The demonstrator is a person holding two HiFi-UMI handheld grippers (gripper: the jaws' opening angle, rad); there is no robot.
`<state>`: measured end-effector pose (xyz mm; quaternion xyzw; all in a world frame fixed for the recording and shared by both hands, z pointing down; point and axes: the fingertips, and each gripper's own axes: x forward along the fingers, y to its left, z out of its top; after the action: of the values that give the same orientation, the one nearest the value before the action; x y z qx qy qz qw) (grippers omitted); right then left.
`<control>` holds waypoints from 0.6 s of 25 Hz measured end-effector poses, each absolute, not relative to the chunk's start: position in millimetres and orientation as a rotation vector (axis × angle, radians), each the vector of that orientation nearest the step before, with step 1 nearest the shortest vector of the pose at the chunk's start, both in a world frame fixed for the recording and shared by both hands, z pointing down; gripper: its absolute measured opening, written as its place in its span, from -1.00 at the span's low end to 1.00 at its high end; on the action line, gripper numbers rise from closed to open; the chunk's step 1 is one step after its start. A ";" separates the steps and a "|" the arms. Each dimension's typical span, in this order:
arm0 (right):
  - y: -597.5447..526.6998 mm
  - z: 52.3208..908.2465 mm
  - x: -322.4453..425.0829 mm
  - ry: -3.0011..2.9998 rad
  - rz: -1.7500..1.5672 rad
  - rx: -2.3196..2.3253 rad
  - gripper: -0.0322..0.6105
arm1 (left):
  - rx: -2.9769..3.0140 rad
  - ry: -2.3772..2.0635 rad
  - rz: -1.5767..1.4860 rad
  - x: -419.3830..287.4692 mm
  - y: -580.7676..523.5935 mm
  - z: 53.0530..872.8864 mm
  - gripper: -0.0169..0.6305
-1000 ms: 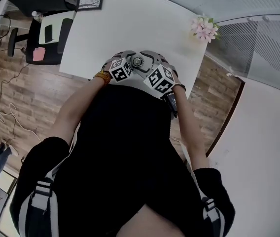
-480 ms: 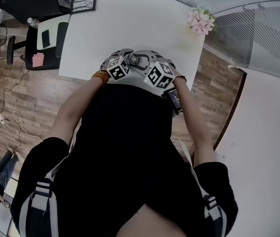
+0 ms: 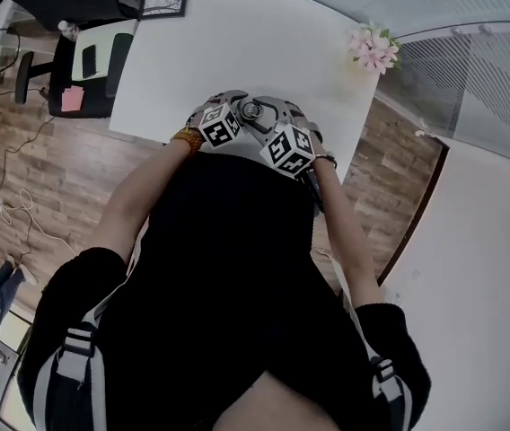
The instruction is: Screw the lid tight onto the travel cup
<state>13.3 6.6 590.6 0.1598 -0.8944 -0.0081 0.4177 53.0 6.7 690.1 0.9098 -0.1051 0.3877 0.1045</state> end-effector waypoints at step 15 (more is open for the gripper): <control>5.7 591.2 13.2 -2.249 0.070 0.045 -0.07 | 2.681 -0.279 1.179 54.9 9.1 691.4 0.23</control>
<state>13.2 5.7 591.2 0.0182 -0.9019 0.0279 0.4307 54.9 9.1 691.4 0.9067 -0.0942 0.3988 0.0997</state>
